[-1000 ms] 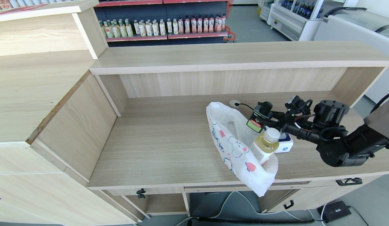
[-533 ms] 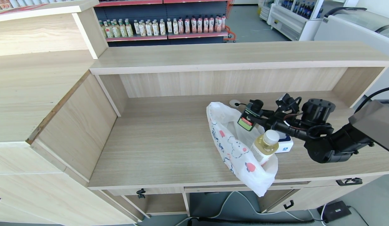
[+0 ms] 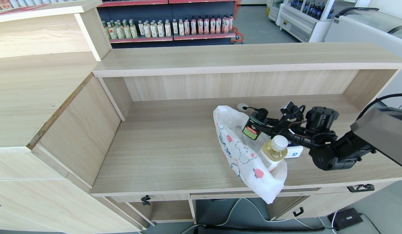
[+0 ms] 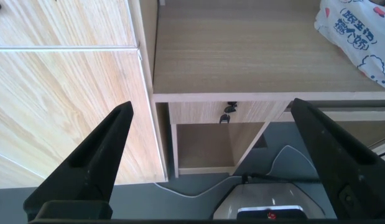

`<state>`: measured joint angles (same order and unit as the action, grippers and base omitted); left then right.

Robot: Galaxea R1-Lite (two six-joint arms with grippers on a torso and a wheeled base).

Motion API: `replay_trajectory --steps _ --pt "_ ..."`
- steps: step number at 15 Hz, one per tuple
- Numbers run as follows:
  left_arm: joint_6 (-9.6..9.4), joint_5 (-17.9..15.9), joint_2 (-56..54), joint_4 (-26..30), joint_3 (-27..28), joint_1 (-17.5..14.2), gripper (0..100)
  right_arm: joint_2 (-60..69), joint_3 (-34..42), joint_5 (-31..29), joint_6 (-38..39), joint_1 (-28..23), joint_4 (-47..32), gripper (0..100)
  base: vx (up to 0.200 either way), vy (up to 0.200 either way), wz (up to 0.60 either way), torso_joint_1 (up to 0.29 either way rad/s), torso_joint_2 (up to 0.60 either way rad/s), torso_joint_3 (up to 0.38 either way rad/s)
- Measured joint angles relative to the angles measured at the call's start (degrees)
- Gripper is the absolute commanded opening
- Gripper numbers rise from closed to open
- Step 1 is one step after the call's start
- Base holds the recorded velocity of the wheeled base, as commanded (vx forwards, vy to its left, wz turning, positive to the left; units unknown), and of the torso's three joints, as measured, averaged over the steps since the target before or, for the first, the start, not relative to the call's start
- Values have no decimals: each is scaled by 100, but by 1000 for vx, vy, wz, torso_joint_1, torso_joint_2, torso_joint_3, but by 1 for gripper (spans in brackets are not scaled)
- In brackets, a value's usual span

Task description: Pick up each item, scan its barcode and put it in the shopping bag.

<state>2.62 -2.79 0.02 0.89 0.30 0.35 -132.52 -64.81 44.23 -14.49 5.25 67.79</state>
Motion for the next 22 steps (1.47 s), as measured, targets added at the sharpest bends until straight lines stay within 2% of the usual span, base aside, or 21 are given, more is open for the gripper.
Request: replay_trajectory --steps 10,16,20,21,22 --pt "0 -2 0 0 2 0 100 -240 -22 235 199 89 -7 0 0 0 0 0 0 0" --pt "0 -5 0 1 2 0 100 -350 113 184 122 52 -2 0 0 0 0 0 0 0" --pt "0 0 0 0 2 0 100 -364 255 197 -190 -83 6 0 0 0 0 0 0 0" --pt "0 -2 0 0 2 0 100 -361 295 189 -272 -127 -57 100 0 0 0 0 0 0" --pt "0 -5 0 1 2 0 100 -354 317 183 -318 -160 -148 100 0 0 0 0 0 0"
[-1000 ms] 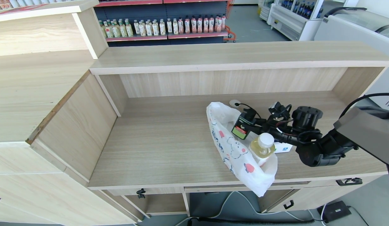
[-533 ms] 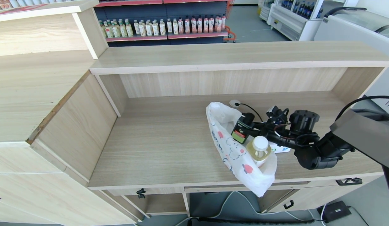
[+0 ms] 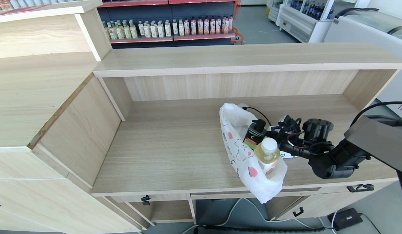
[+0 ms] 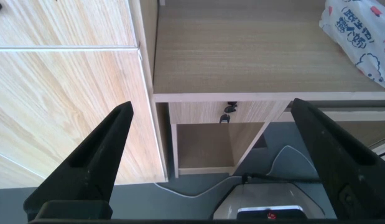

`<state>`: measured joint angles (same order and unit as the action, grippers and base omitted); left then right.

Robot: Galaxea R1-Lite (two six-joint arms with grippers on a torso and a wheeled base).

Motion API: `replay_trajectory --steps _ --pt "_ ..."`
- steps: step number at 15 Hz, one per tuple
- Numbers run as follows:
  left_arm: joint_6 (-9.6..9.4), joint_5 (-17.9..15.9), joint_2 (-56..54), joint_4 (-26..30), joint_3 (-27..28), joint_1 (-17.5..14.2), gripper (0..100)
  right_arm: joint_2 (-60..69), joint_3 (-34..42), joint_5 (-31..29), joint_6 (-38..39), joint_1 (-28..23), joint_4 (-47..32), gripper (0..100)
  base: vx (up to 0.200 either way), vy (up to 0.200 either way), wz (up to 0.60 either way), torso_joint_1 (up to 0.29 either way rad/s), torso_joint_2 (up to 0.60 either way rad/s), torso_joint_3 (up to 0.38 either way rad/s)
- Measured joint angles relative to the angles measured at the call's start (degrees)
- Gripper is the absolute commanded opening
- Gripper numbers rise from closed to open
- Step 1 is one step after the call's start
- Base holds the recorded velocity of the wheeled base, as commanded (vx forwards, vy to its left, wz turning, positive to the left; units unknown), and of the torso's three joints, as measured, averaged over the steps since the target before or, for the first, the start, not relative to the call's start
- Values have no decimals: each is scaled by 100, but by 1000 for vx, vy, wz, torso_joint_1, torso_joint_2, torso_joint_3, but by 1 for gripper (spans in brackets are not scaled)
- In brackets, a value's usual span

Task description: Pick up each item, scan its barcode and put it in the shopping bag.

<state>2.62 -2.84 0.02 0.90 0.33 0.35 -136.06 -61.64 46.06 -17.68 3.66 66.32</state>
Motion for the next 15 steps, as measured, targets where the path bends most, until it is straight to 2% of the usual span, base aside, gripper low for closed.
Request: replay_trajectory --steps 9,13,15 --pt "0 2 0 0 -2 0 100 1068 76 6 90 -24 -413 100 0 0 0 0 0 0" --pt "0 2 0 -1 -2 0 100 1805 384 -18 -137 -113 -525 100 0 0 0 0 0 0" --pt "0 2 0 -1 0 0 100 2176 557 -224 -244 -166 -530 100 0 0 0 0 0 0"
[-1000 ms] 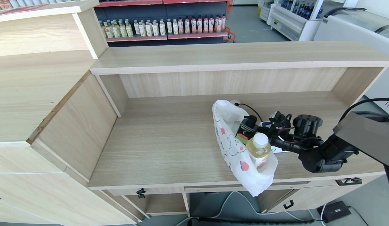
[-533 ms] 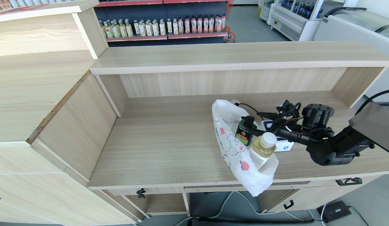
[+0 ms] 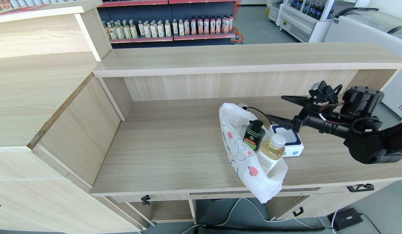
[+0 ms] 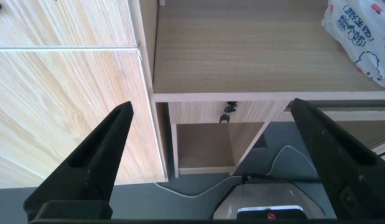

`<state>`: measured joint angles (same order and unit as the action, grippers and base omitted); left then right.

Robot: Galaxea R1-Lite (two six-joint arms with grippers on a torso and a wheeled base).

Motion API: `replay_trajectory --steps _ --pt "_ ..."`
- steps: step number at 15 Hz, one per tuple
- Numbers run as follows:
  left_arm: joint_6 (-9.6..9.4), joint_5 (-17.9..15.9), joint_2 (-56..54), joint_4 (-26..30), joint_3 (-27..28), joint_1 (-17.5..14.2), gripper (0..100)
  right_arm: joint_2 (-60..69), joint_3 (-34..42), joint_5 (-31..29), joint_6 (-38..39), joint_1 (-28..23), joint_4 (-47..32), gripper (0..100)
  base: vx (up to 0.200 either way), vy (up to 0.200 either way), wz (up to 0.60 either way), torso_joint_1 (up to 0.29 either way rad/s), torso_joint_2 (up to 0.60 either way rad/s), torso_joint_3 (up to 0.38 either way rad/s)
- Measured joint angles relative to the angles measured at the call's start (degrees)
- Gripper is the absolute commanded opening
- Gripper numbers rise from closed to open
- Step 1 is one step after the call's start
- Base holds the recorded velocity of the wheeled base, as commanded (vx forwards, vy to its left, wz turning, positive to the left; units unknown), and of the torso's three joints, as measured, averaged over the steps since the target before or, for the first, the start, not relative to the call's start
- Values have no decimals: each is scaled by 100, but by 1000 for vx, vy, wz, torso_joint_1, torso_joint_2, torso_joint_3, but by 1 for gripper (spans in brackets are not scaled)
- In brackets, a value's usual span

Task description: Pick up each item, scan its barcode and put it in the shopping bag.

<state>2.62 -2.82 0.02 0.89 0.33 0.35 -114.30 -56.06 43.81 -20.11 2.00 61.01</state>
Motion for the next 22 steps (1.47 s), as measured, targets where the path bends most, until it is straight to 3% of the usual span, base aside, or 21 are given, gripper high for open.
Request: replay_trajectory --steps 5,10,14,18,22 --pt "0 0 0 0 0 0 100 1102 717 -1067 -339 -210 -129 100 0 0 0 0 0 0" --pt "0 0 0 0 5 -2 100 2324 1101 -3185 -457 -727 -1531 100 0 0 -120 -73 121 53" --pt "0 -5 0 -2 -2 -5 100 3071 1616 -3367 55 -1139 -1879 100 0 0 0 -52 108 43" --pt "-2 0 0 0 -2 -2 100 3821 2925 -3399 375 -1359 -1441 100 0 0 0 0 0 0" --pt "0 0 0 0 -2 -2 100 5013 3761 -3746 657 -1473 -1786 100 0 0 0 0 0 0"
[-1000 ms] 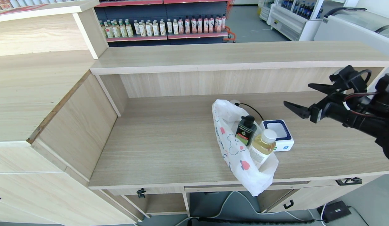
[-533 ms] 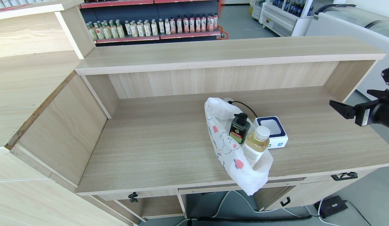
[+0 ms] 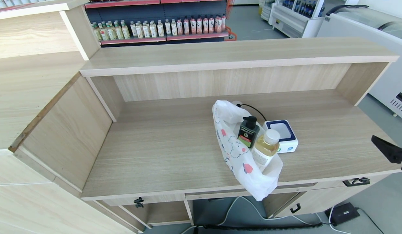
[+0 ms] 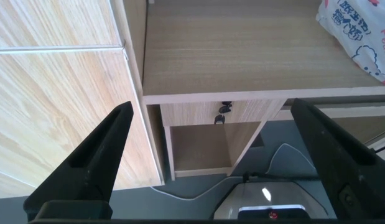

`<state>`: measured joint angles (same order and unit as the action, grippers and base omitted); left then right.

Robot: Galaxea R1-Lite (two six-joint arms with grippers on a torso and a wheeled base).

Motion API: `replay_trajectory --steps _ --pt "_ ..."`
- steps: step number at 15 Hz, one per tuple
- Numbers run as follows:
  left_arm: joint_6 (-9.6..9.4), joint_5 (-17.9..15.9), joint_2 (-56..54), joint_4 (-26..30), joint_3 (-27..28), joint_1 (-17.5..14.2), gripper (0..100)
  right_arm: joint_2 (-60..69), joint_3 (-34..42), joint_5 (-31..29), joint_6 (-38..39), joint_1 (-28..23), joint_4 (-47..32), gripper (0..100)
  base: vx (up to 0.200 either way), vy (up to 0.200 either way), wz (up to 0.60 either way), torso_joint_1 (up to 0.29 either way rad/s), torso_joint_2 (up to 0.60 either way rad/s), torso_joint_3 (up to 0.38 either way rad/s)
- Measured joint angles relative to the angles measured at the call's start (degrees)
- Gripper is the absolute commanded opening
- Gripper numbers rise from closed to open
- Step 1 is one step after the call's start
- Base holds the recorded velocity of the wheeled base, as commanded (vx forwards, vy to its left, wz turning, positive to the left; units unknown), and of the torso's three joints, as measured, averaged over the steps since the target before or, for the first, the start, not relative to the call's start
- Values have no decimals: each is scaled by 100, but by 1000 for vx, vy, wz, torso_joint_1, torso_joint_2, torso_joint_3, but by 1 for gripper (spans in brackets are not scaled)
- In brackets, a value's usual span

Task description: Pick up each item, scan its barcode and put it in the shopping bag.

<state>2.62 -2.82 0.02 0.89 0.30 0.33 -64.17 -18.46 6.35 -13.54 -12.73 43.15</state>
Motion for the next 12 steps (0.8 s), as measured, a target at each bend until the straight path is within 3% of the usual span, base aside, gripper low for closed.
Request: replay_trajectory --steps 2,5,9,12 --pt "0 2 0 1 0 5 100 1024 730 -121 139 2 -199 100 0 0 0 0 0 0" --pt "0 2 0 1 0 0 100 2815 1421 -212 517 245 -1571 100 0 0 0 0 0 0" --pt "0 0 0 1 0 2 100 5171 1736 -373 906 857 -3719 100 0 0 0 0 0 0" --pt "0 0 0 1 0 0 100 6054 1832 -505 1108 1220 -4205 100 0 0 0 0 0 0"
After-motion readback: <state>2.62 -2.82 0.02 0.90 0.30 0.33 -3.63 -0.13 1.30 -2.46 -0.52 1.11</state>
